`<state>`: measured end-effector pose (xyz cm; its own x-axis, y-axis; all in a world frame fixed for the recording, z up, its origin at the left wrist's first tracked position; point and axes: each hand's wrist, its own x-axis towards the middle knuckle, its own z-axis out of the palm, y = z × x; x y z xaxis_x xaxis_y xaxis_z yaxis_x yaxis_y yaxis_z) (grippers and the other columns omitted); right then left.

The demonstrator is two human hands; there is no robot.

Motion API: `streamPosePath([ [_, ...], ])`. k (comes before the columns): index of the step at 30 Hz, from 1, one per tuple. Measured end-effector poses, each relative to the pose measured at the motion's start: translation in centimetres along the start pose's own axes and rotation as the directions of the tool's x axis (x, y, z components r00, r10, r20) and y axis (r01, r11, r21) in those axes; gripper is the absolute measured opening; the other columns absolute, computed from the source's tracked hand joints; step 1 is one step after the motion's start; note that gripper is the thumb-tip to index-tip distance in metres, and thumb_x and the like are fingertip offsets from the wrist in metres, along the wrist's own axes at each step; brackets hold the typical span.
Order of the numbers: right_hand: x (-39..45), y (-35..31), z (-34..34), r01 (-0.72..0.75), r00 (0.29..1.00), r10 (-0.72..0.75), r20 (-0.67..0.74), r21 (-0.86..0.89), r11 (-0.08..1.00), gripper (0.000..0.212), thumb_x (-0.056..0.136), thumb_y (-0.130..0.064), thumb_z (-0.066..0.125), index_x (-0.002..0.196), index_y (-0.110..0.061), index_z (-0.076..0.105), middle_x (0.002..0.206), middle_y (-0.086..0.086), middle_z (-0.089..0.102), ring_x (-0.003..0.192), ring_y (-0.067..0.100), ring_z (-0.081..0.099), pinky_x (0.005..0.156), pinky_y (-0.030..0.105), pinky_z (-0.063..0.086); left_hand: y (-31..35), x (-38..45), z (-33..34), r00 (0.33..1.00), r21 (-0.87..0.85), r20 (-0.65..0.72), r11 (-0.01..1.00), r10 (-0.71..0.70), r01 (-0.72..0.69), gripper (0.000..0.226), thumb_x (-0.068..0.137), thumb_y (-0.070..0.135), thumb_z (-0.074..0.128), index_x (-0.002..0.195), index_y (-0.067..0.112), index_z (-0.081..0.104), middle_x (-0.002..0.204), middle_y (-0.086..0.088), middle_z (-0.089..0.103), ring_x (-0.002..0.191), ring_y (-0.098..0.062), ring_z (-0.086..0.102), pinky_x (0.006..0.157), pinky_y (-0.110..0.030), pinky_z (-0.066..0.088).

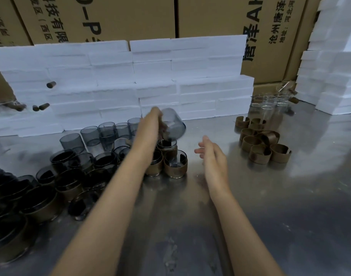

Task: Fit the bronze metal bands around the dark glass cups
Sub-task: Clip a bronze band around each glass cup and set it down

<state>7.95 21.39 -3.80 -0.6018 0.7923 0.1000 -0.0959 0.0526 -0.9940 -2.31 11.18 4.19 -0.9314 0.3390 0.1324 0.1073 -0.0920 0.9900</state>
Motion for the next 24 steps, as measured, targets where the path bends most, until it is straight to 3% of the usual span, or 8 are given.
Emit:
streamPosePath([
  [3,0.0,-1.5,-0.1,-0.145,0.986,0.121,0.113,0.234,0.961,0.048,0.102,-0.053,0.048,0.115,-0.011,0.067,0.111,0.009,0.073,0.097,0.021,0.067,0.083,0.033,0.053,-2.2,-3.5,2.5,0.985,-0.144,0.133,0.981,-0.109,0.128,0.042,0.080,0.038,0.051,0.044,0.021,0.064,0.054,0.008,0.064,0.052,-0.010,0.062,0.064,-0.029,0.046],
  [6,-1.2,-1.7,-0.8,-0.320,0.924,0.169,0.343,0.451,0.833,0.047,0.096,-0.056,0.056,0.110,-0.014,0.070,0.107,0.006,0.073,0.105,0.019,0.070,0.092,0.036,0.053,-4.7,-6.0,4.6,0.956,-0.179,0.273,0.972,-0.103,0.155,0.032,0.068,0.049,0.058,0.073,0.024,0.078,0.082,-0.002,0.076,0.080,-0.015,0.074,0.087,-0.036,0.056],
  [9,-1.6,-1.4,-2.1,-0.352,0.904,0.176,0.390,0.443,0.825,0.047,0.099,-0.056,0.052,0.111,-0.015,0.072,0.107,0.001,0.076,0.106,0.016,0.071,0.087,0.033,0.053,-6.5,-6.7,5.2,0.962,-0.180,0.272,0.981,-0.023,0.074,0.054,0.078,0.063,0.054,0.121,0.034,0.068,0.116,0.003,0.074,0.115,-0.014,0.068,0.113,-0.046,0.045],
  [12,-1.4,-1.7,-2.4,-0.369,0.912,0.252,0.325,0.379,0.848,0.057,0.101,-0.058,0.043,0.123,-0.013,0.071,0.116,0.007,0.077,0.105,0.018,0.074,0.085,0.037,0.061,-7.1,-6.4,5.0,0.954,-0.028,0.299,1.000,0.003,0.006,0.063,0.081,0.076,0.043,0.138,0.052,0.053,0.141,0.013,0.061,0.132,-0.009,0.056,0.118,-0.043,0.039],
  [15,-0.9,-1.4,-1.8,-0.336,0.933,0.297,0.203,0.194,0.922,0.058,0.102,-0.062,0.039,0.119,-0.016,0.071,0.112,0.012,0.077,0.101,0.027,0.075,0.088,0.050,0.061,-7.5,-5.6,4.4,0.945,0.081,0.328,0.996,0.017,-0.046,0.052,0.103,0.060,0.035,0.150,0.041,0.045,0.148,0.010,0.056,0.136,-0.005,0.051,0.120,-0.038,0.036],
  [19,-0.3,-0.1,-1.6,-0.181,0.976,0.179,0.121,0.008,0.983,0.055,0.107,-0.057,0.026,0.127,-0.015,0.054,0.101,0.019,0.074,0.068,0.034,0.073,0.060,0.040,0.059,-7.6,-5.2,3.8,0.956,0.164,0.255,0.968,0.146,-0.192,0.035,0.109,0.027,0.045,0.140,0.019,0.061,0.139,0.006,0.063,0.127,-0.002,0.055,0.111,-0.018,0.040],
  [22,-0.1,1.1,-1.5,-0.084,0.994,0.088,0.064,-0.057,0.995,0.046,0.109,-0.053,0.022,0.122,-0.019,0.051,0.081,0.018,0.072,0.052,0.028,0.066,0.061,0.043,0.057,-8.2,-5.0,3.4,0.967,0.207,0.144,0.949,0.210,-0.237,0.025,0.105,0.013,0.055,0.123,0.011,0.070,0.119,0.001,0.072,0.113,-0.012,0.065,0.102,-0.026,0.048],
  [24,-0.2,1.4,-1.2,-0.027,0.997,0.031,0.068,-0.059,0.998,0.040,0.110,-0.049,0.025,0.115,-0.023,0.055,0.084,0.016,0.072,0.052,0.026,0.066,0.058,0.039,0.056,-8.3,-5.1,3.3,0.978,0.182,0.082,0.962,0.193,-0.205,0.019,0.103,0.013,0.057,0.114,0.010,0.073,0.108,-0.002,0.074,0.105,-0.019,0.068,0.098,-0.033,0.052],
])
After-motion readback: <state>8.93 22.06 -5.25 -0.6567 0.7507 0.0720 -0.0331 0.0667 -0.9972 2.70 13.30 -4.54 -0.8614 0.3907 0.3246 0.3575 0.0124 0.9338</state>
